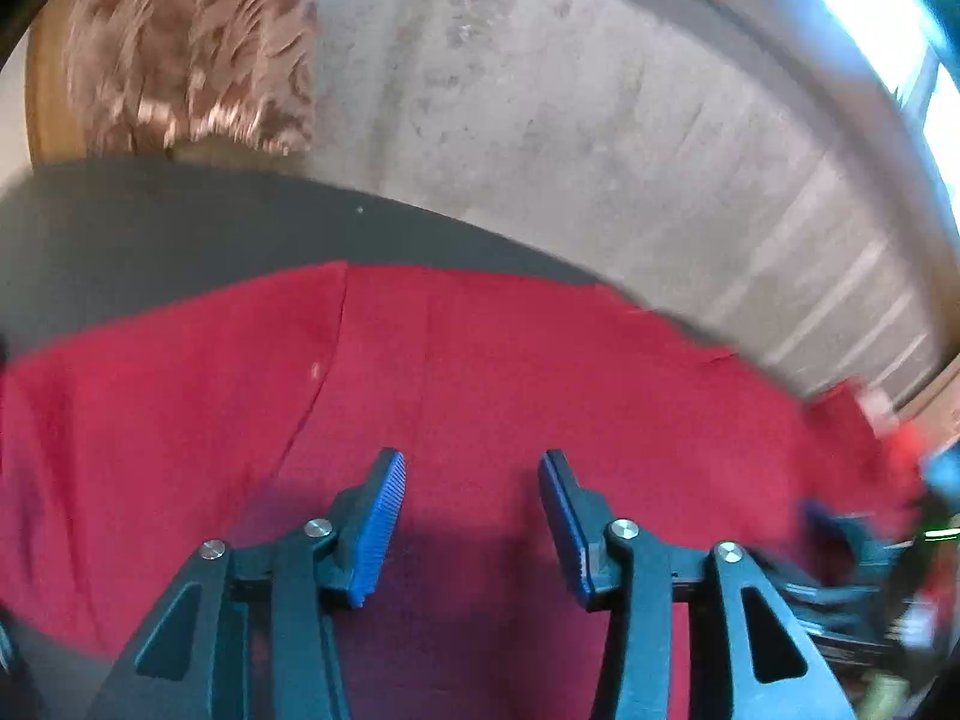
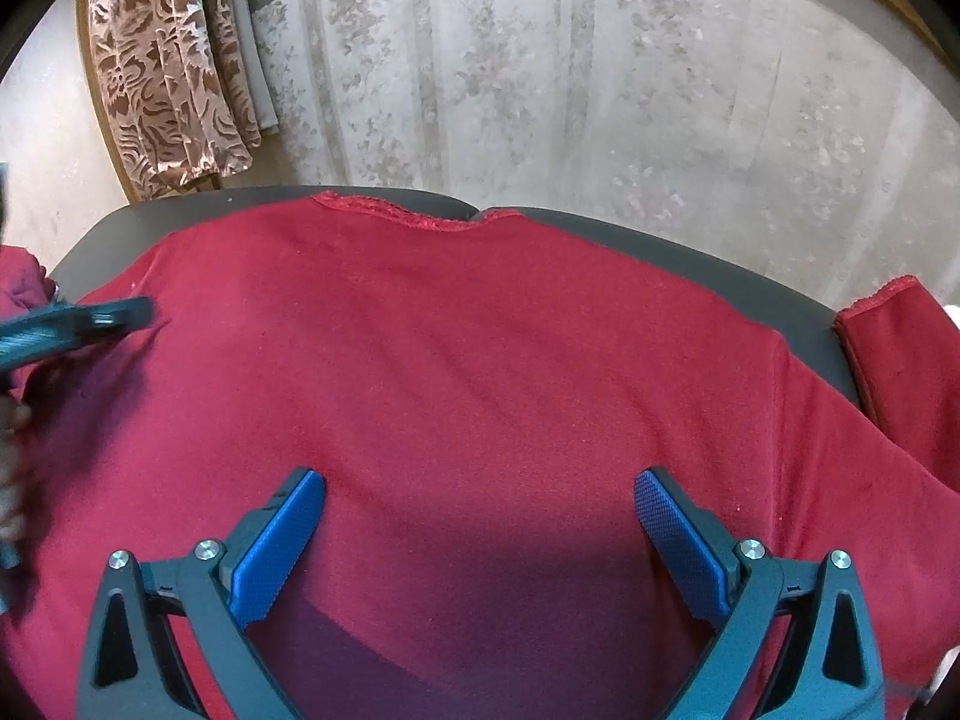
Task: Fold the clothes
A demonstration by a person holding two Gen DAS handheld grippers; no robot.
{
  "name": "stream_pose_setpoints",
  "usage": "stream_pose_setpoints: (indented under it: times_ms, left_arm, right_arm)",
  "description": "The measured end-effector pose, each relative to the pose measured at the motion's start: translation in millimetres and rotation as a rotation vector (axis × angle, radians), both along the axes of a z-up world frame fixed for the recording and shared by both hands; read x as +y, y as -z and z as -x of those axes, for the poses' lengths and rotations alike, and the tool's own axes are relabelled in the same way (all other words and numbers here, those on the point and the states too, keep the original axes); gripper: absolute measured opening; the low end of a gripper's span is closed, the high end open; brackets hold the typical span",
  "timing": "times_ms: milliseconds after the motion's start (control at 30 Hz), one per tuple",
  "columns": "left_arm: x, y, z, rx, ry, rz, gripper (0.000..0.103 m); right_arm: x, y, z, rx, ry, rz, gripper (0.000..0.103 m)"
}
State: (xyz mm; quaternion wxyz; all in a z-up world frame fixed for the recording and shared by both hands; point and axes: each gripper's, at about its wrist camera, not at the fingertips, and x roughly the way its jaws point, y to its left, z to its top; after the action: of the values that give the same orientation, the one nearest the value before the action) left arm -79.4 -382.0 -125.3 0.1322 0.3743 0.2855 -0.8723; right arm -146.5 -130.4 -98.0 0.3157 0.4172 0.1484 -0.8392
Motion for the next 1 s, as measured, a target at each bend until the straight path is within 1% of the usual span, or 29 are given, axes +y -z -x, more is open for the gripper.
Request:
stream_pose_setpoints:
  times_ms: [67,100,133,167,200,300,333,400,500,533,633,833,900,933,967,1000]
  left_arm:
    - [-8.5,-15.9,-38.5,0.057,-0.014,-0.047,0.046]
    - [-10.0,-22.4,-62.9,0.069,-0.011,-0.037,0.046]
    - [-11.4,-29.0,-87.4,0.082,-0.008,-0.027,0.047]
    - [-12.5,-34.8,-113.4,0.092,-0.002,-0.012,0.048]
    - [-12.2,-36.7,-144.1,0.085,0.015,0.026,0.048]
    - [-8.1,-30.2,-211.7,0.048,0.056,0.056,0.049]
    - [-7.0,-25.0,-233.4,0.03,0.055,0.059,0.049]
    - [-4.0,-15.4,-269.8,0.0,0.046,0.041,0.049]
    - [2.0,2.7,-316.3,-0.038,0.03,-0.002,0.051]
    - [3.9,9.1,-327.0,-0.048,0.028,-0.013,0.051]
    - [15.6,30.2,-351.2,-0.059,0.035,-0.102,0.052]
    - [37.1,67.0,-358.2,-0.108,0.033,-0.223,0.053]
    - [43.2,75.8,-353.8,-0.12,0.037,-0.288,0.047]
    - [48.3,75.2,-350.4,-0.129,0.051,-0.266,0.031]
    - [53.2,73.9,-347.3,-0.135,0.067,-0.244,0.019]
    - [57.2,69.8,-345.2,-0.131,0.091,-0.221,0.013]
  right_arm:
    - [-1.0,-3.3,-4.7,-0.019,-0.006,-0.026,0.103]
    - [-1.0,-6.4,-9.6,-0.03,-0.011,-0.038,0.103]
    - [1.3,-13.4,-21.8,-0.03,-0.026,-0.026,0.103]
    - [5.5,-24.2,-40.9,-0.009,-0.062,0.01,0.103]
    - [9.7,-32.8,-58.8,0.002,-0.095,0.043,0.103]
    - [21.1,-41.1,-103.6,-0.027,-0.168,0.116,0.103]
    - [23.9,-39.8,-118.3,-0.026,-0.177,0.119,0.103]
    - [29.4,-33.8,-141.4,-0.013,-0.179,0.099,0.103]
    - [37.1,-17.5,-155.5,-0.008,-0.152,0.043,0.103]
    - [39.6,-12.0,-160.2,-0.006,-0.143,0.025,0.103]
    - [44.1,-5.7,-162.1,-0.006,-0.133,0.019,0.103]
    - [48.5,-2.2,-162.5,0.004,-0.128,0.027,0.103]
    - [48.5,-1.8,-161.0,0.004,-0.128,0.03,0.103]
    - [49.3,-1.2,-161.2,0.005,-0.128,0.031,0.103]
    - [49.8,-0.8,-161.3,0.006,-0.127,0.032,0.103]
    - [49.4,-1.0,-161.2,0.007,-0.128,0.032,0.103]
